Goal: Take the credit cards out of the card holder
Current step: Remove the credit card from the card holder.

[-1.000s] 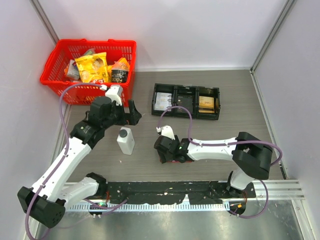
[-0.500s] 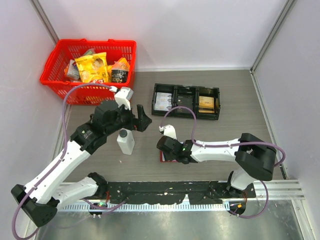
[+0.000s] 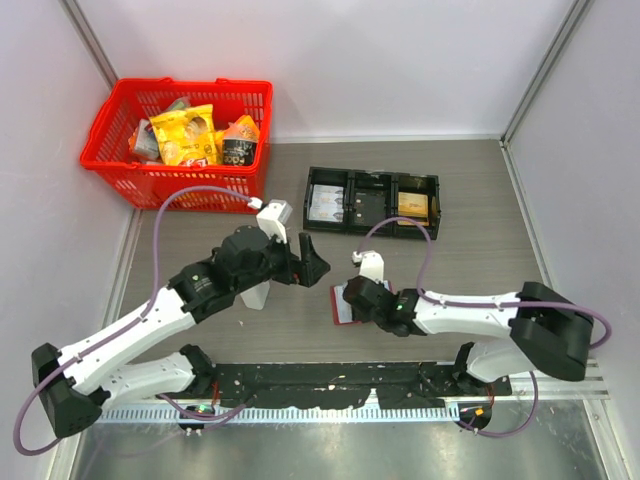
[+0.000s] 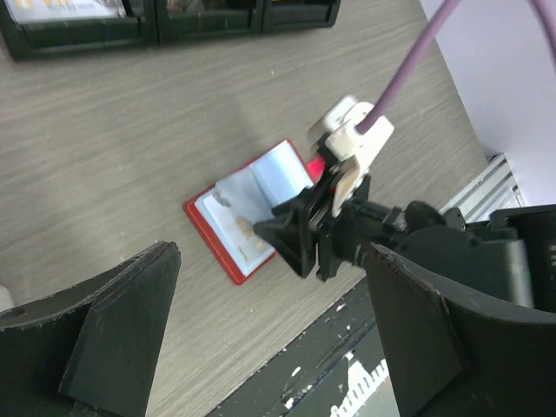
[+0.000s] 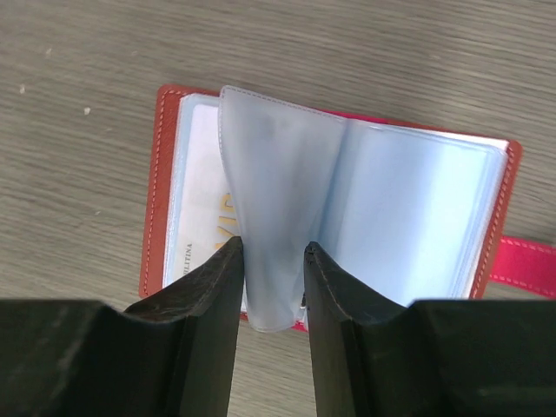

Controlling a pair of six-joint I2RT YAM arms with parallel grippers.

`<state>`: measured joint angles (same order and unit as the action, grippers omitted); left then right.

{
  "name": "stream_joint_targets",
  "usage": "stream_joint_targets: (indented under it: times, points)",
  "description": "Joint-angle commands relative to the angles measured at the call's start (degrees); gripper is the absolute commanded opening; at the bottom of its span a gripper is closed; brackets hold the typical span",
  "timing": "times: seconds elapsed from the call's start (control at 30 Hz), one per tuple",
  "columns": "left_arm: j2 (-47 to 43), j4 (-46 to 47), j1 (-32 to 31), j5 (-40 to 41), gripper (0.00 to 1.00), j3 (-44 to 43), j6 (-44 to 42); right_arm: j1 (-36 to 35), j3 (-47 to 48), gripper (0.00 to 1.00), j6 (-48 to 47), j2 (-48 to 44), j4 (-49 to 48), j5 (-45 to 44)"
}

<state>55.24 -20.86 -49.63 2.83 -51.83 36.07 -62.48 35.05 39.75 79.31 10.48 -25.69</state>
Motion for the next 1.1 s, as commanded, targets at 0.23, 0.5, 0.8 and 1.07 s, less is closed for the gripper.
stream_joint_targets:
  times: [0.23, 0.5, 0.8, 1.07]
  points:
    - [6.62, 11.27, -5.74, 2.62, 0.91, 4.9, 8.48, 4.99, -15.0, 0.4, 16.05, -23.65, -4.77, -12.36]
    - [15.15, 14.36, -7.5, 2.18, 0.86, 4.2, 9.98, 8.95, -16.86, 0.45, 21.78, -35.62, 8.85, -16.23]
    - [21.92, 14.8, -7.5, 2.97, 0.89, 4.2, 12.79, 9.92, -6.66, 0.56, 5.08, -31.85, 4.38, -0.37]
    - [28.25, 12.61, -7.5, 3.93, 0.77, 1.3, 12.88, 18.08, -7.62, 0.52, 3.49, -21.57, -7.39, 19.69]
